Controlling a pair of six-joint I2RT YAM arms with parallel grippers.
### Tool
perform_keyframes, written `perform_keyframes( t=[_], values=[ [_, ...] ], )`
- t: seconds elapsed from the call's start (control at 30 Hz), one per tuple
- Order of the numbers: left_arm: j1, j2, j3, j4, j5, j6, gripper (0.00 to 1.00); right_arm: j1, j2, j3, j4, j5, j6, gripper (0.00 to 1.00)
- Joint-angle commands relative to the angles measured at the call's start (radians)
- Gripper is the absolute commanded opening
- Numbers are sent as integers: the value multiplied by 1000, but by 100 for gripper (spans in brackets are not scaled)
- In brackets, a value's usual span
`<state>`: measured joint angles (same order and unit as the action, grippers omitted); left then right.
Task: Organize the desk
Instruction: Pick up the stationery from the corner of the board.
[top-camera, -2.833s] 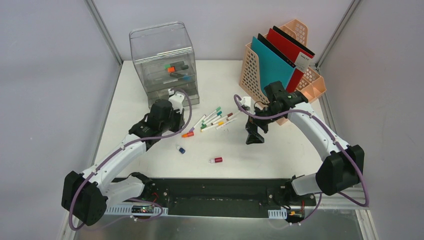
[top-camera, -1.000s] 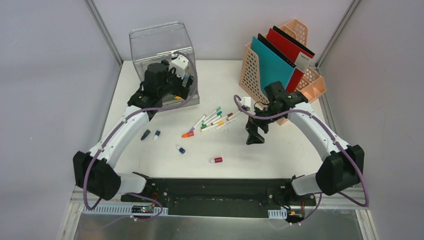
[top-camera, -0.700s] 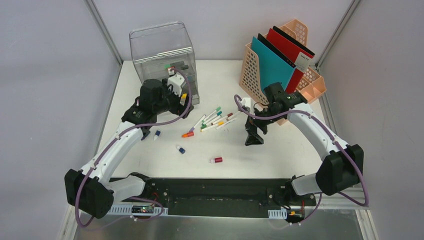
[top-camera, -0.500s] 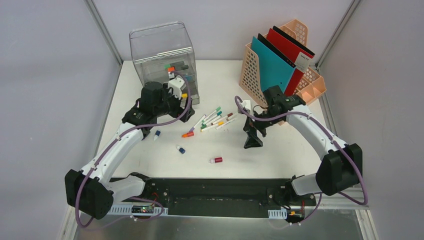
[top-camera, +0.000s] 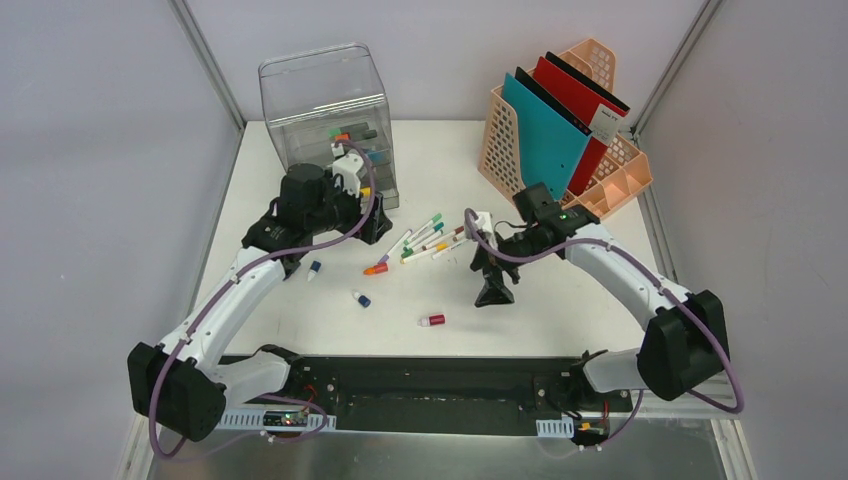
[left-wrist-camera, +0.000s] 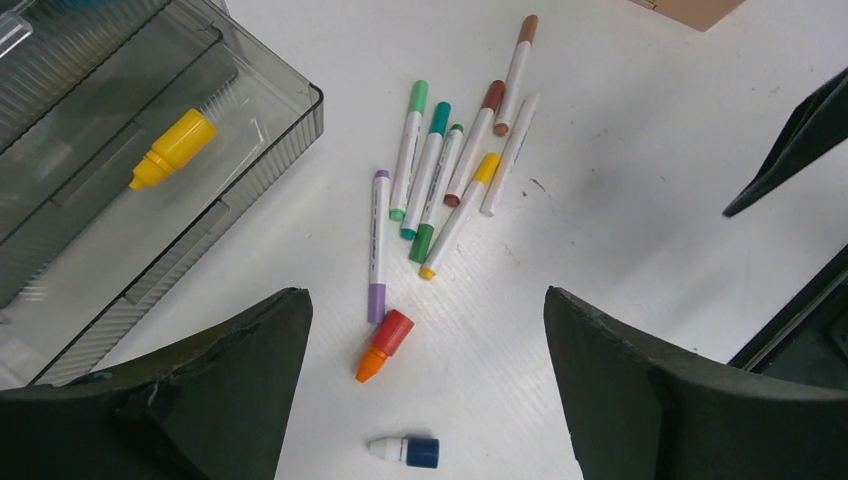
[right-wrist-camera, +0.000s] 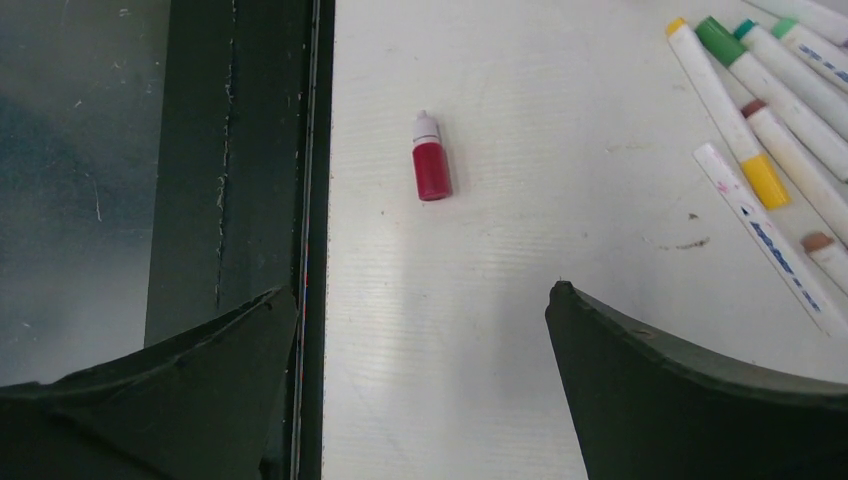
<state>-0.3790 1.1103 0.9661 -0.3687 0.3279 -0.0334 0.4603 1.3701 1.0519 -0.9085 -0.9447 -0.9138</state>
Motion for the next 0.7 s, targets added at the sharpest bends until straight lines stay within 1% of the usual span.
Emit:
perform_keyframes(
  t=[0.0,0.2,0.37,0.43,0.53,0.67],
  values=[
    [-2,-47,21,37,-41,-14,88,128,-10,-12,134,87,61,99],
    [10,-76,1,59,-93,-7,88,331,86,-5,236,375,159,99],
    [14,-90,-13,76,-118,-11,88,459,152,21,263,557,175,99],
    [14,-94,-16,79,-131,-11,88,496,170,21,276,614,176,99],
    [14,-106,-21,85,-143,-11,88,533,198,15,297,660,177,97],
    [14,-120,-28,92,-153,-11,88,547,246,29,301,690,201,88]
  ],
)
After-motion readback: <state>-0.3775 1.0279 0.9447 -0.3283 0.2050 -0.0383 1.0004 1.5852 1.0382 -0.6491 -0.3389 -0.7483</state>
